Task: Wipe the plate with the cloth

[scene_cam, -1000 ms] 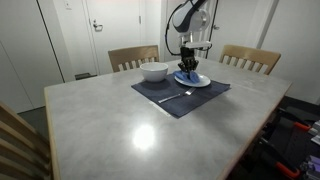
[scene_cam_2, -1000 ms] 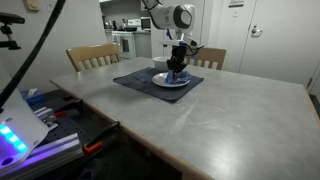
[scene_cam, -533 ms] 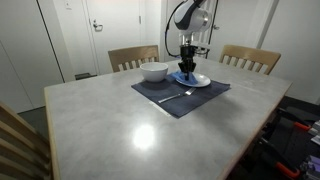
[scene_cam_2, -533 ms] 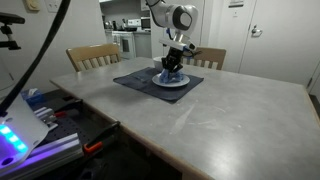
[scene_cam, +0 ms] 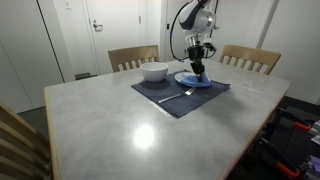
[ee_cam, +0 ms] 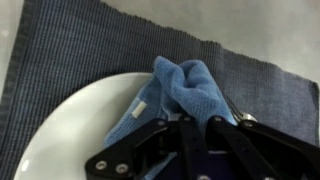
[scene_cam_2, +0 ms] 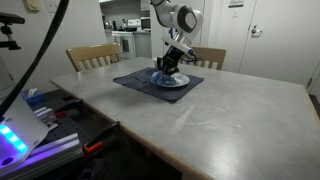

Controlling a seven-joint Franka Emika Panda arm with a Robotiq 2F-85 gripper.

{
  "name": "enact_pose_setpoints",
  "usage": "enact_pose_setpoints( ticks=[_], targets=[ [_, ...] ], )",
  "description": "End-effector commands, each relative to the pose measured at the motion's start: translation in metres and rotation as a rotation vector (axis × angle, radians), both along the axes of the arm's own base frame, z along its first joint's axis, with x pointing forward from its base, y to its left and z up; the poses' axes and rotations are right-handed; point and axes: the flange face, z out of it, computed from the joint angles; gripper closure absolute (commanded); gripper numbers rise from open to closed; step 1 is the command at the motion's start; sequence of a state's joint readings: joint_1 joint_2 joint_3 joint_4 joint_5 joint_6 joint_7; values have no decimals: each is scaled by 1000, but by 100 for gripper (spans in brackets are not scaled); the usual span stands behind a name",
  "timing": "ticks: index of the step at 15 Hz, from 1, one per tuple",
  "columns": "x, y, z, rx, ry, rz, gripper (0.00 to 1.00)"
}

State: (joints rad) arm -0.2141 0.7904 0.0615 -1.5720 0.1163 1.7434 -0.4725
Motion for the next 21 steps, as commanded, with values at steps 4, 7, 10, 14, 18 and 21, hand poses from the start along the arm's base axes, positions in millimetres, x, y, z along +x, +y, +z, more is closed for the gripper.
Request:
enact_pose_setpoints(
  ticks=[4,7,10,14,18,21],
  targets=[
    [-9,-17,0,-288,105,-23,98],
    [-3,-19,0,-400,46,-99,98],
    [7,-17,2,-446,-46,-205,98],
    [18,-10,2,-412,-138,-310,98],
    [23,1,3,-236,-185,-356,98],
    [25,8,5,-95,-218,-330,98]
  ],
)
